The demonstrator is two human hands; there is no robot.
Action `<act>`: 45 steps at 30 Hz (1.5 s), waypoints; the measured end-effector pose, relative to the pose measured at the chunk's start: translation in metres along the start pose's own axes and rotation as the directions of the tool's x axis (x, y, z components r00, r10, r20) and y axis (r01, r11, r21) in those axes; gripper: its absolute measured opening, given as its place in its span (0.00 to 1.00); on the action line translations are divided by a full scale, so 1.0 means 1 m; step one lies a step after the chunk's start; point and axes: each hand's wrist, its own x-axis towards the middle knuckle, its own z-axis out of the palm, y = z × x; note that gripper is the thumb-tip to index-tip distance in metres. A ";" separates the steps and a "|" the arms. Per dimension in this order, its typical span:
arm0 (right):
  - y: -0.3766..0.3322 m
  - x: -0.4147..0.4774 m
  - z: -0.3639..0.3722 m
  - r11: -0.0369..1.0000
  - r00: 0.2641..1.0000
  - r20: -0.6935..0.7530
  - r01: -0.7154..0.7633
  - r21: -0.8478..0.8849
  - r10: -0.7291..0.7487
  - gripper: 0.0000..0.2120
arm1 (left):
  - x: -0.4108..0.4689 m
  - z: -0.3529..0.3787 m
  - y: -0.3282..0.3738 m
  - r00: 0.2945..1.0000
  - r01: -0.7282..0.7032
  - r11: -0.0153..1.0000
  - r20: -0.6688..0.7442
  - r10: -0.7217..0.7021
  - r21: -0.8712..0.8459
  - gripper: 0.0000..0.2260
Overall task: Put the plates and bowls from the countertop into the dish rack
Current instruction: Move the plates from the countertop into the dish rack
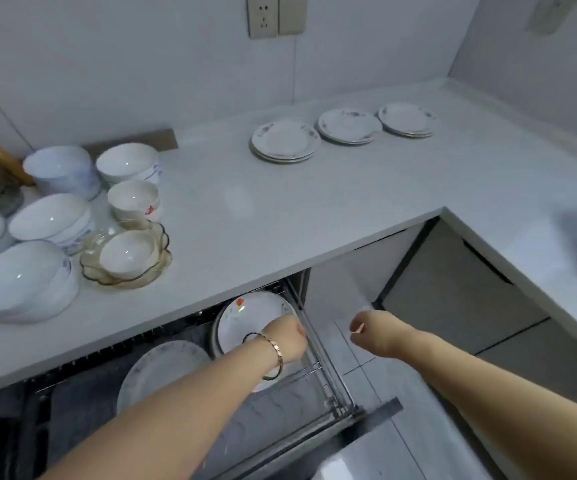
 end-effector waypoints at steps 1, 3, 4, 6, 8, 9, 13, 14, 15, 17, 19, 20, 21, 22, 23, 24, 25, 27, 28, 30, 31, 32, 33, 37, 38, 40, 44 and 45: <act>0.020 -0.008 -0.019 1.000 1.000 -0.014 0.014 -0.025 -0.014 0.18 | 0.001 0.006 0.028 1.000 -0.009 1.000 -0.008 0.009 -0.006 0.10; 0.057 -0.021 -0.054 0.995 0.998 -0.037 0.042 -0.087 -0.046 0.14 | 0.006 0.017 0.081 0.999 -0.011 0.999 -0.039 0.009 -0.051 0.11; 0.074 -0.027 -0.070 0.991 0.997 -0.048 0.057 -0.123 -0.063 0.09 | 0.008 0.022 0.105 0.999 -0.004 0.998 -0.054 0.000 -0.071 0.13; 0.100 -0.035 -0.102 0.982 0.993 -0.077 0.076 -0.172 -0.090 0.16 | 0.012 0.028 0.149 0.996 0.011 0.996 -0.083 -0.018 -0.088 0.16; 0.120 -0.042 -0.135 0.977 0.993 -0.074 0.080 -0.198 -0.096 0.12 | 0.017 0.028 0.190 0.994 0.008 0.996 -0.108 -0.017 -0.085 0.16; 0.131 -0.041 -0.149 0.974 0.990 -0.081 0.094 -0.204 -0.112 0.10 | 0.019 0.027 0.208 0.994 -0.003 0.997 -0.112 -0.006 -0.079 0.17; 0.162 -0.029 -0.201 0.969 0.983 -0.104 0.126 -0.212 -0.151 0.18 | 0.042 0.014 0.261 0.985 -0.006 0.993 -0.173 -0.015 -0.119 0.15; 0.168 -0.021 -0.211 0.969 0.983 -0.108 0.124 -0.213 -0.149 0.17 | 0.048 0.009 0.269 0.983 -0.004 0.991 -0.184 -0.020 -0.130 0.14; 0.175 -0.013 -0.224 0.969 0.981 -0.119 0.124 -0.216 -0.152 0.16 | 0.057 0.004 0.279 0.981 -0.002 0.991 -0.192 -0.024 -0.132 0.14; 0.188 0.001 -0.248 0.967 0.979 -0.134 0.121 -0.224 -0.154 0.13 | 0.079 -0.008 0.295 0.979 0.002 0.991 -0.201 -0.029 -0.134 0.14; 0.201 0.018 -0.275 0.974 0.981 -0.148 0.097 -0.206 -0.129 0.16 | 0.104 -0.023 0.311 0.977 0.005 0.992 -0.211 -0.032 -0.128 0.14; 0.207 0.028 -0.289 0.977 0.982 -0.153 0.079 -0.196 -0.111 0.17 | 0.118 -0.032 0.319 0.976 0.004 0.992 -0.214 -0.031 -0.127 0.14; 0.212 0.039 -0.304 0.981 0.983 -0.161 0.062 -0.181 -0.092 0.17 | 0.132 -0.041 0.327 0.976 0.001 0.992 -0.217 -0.030 -0.129 0.14; 0.217 0.052 -0.319 0.986 0.983 -0.169 0.048 -0.161 -0.076 0.17 | 0.146 -0.051 0.336 0.975 -0.007 0.991 -0.222 -0.023 -0.133 0.14; 0.222 0.066 -0.334 0.991 0.983 -0.176 0.034 -0.132 -0.057 0.17 | 0.161 -0.061 0.345 0.975 -0.015 0.990 -0.221 -0.017 -0.141 0.14; 0.226 0.080 -0.347 0.994 0.982 -0.182 0.022 -0.103 -0.041 0.17 | 0.175 -0.071 0.354 0.976 -0.020 0.990 -0.216 -0.011 -0.139 0.14; 0.230 0.094 -0.360 0.997 0.983 -0.181 0.011 -0.081 -0.025 0.17 | 0.188 -0.080 0.364 0.978 -0.018 0.992 -0.206 -0.009 -0.129 0.14; 0.235 0.122 -0.384 0.998 0.985 -0.172 -0.010 -0.066 -0.002 0.17 | 0.215 -0.097 0.380 0.982 -0.009 0.992 -0.187 -0.015 -0.123 0.12; 0.237 0.137 -0.395 0.998 0.985 -0.172 -0.019 -0.061 0.008 0.17 | 0.229 -0.104 0.387 0.983 -0.012 0.992 -0.186 -0.012 -0.127 0.10; 0.241 0.167 -0.415 0.998 0.985 -0.172 -0.028 -0.047 0.019 0.17 | 0.255 -0.116 0.402 0.983 -0.012 0.986 -0.182 -0.019 -0.168 0.06; 0.243 0.182 -0.423 0.998 0.986 -0.166 -0.031 -0.052 0.022 0.16 | 0.268 -0.120 0.407 0.983 -0.006 0.979 -0.180 -0.031 -0.202 0.06; 0.245 0.197 -0.430 0.998 0.987 -0.157 -0.033 -0.060 0.023 0.16 | 0.281 -0.123 0.412 0.984 0.005 0.972 -0.172 -0.047 -0.237 0.06; 0.247 0.214 -0.436 0.997 0.989 -0.148 -0.035 -0.065 0.025 0.16 | 0.294 -0.125 0.416 0.984 0.015 0.964 -0.165 -0.061 -0.267 0.09; 0.261 0.288 -0.465 0.997 0.994 -0.105 -0.039 -0.072 0.031 0.17 | 0.357 -0.133 0.434 0.979 0.090 0.910 -0.130 -0.154 -0.404 0.11; 0.266 0.309 -0.474 0.996 0.994 -0.101 -0.040 -0.075 0.032 0.17 | 0.375 -0.134 0.440 0.976 0.107 0.891 -0.124 -0.179 -0.441 0.09; 0.275 0.352 -0.494 0.997 0.992 -0.119 -0.047 -0.065 0.039 0.17 | 0.415 -0.137 0.453 0.966 0.133 0.830 -0.118 -0.232 -0.542 0.09; 0.291 0.440 -0.535 0.994 0.974 -0.200 -0.099 0.041 0.105 0.19 | 0.492 -0.146 0.483 0.945 0.191 0.685 -0.058 -0.323 -0.703 0.09; 0.295 0.461 -0.542 0.991 0.969 -0.214 -0.114 0.068 0.126 0.19 | 0.512 -0.147 0.488 0.943 0.194 0.673 -0.053 -0.328 -0.714 0.12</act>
